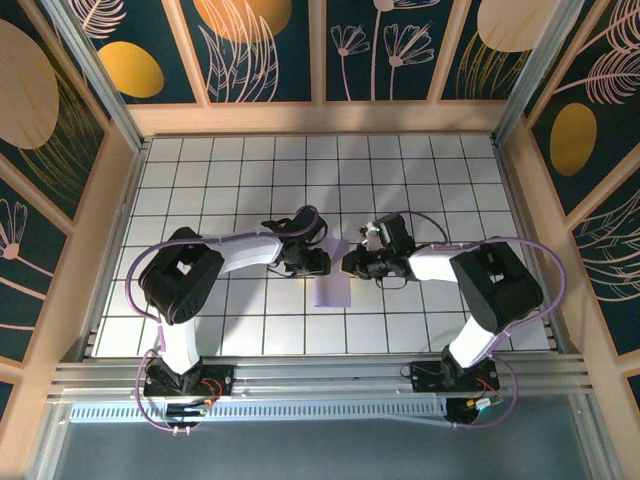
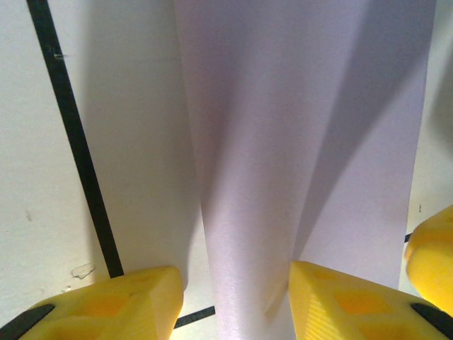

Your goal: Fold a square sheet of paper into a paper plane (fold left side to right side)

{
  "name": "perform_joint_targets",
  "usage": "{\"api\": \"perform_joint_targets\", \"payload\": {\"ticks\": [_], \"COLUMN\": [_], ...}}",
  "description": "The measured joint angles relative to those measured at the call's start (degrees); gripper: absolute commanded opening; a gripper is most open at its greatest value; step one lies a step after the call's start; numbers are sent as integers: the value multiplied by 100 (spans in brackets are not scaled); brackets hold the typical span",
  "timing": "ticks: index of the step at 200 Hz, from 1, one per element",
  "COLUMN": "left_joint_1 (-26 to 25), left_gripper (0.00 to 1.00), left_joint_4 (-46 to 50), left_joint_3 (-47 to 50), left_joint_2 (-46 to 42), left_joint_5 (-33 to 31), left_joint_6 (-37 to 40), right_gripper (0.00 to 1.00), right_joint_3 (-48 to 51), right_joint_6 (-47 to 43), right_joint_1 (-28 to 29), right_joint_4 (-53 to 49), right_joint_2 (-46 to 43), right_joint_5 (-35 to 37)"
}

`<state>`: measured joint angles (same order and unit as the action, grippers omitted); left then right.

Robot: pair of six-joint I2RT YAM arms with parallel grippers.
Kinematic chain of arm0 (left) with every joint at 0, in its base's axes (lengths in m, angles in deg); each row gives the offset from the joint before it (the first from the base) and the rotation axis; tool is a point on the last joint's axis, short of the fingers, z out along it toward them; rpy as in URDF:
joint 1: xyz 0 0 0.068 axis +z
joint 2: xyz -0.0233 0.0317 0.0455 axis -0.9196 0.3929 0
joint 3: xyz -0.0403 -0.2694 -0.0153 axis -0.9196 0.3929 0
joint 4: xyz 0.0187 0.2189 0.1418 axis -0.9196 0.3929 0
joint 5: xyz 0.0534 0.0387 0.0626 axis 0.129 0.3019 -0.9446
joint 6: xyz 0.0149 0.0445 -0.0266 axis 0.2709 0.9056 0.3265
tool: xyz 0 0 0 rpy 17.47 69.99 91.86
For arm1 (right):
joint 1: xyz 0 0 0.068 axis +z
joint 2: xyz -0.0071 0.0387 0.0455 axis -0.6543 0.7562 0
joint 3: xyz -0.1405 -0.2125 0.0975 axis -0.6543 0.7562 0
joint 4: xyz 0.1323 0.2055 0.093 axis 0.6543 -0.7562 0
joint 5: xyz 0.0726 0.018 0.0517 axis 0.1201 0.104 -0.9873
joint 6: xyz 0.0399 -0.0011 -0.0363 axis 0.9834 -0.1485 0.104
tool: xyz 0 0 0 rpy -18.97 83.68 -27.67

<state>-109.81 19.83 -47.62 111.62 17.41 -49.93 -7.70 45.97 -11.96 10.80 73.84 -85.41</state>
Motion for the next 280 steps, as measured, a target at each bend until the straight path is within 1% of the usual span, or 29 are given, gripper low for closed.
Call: {"api": "perform_joint_targets", "payload": {"ticks": [65,132,153,172,182,191,196,208,221,248,271,280], "left_joint_1": [-15,-133,-98,-37,0,31,44,70,85,85,83,83], "left_gripper": [47,58,62,62,60,57,53,42,32,18,10,9], "left_joint_4": [4,-109,-170,-232,-326,-444,-511,-693,-1025,-1541,-1910,-2055], "left_joint_3": [0,79,234,413,514,599,638,721,874,1222,1346,1368], "left_joint_2": [-4,-170,-372,-706,-929,-1126,-1211,-1360,-1443,-1432,-1307,-1235], "left_joint_5": [-35,-278,-481,-614,-638,-643,-625,-542,-337,210,632,758], "left_joint_6": [0,-20,-50,-79,-120,-151,-188,-223,-291,-393,-439,-424], "right_gripper": [9,7,6,5,5,5,5,5,5,5,5,5], "right_joint_3": [-101,-103,-103,-111,-129,-136,-138,-138,-138,-138,-138,-138], "right_joint_6": [-129,-214,-219,-234,-236,-236,-240,-254,-254,-254,-254,-256], "right_joint_1": [9,13,13,13,13,13,13,13,13,13,13,13], "right_joint_4": [-341,-372,-372,-378,-398,-413,-415,-415,-415,-415,-415,-415], "right_joint_2": [227,247,251,258,269,271,273,278,278,278,278,278], "right_joint_5": [140,177,177,175,175,175,175,175,175,175,175,175]}}
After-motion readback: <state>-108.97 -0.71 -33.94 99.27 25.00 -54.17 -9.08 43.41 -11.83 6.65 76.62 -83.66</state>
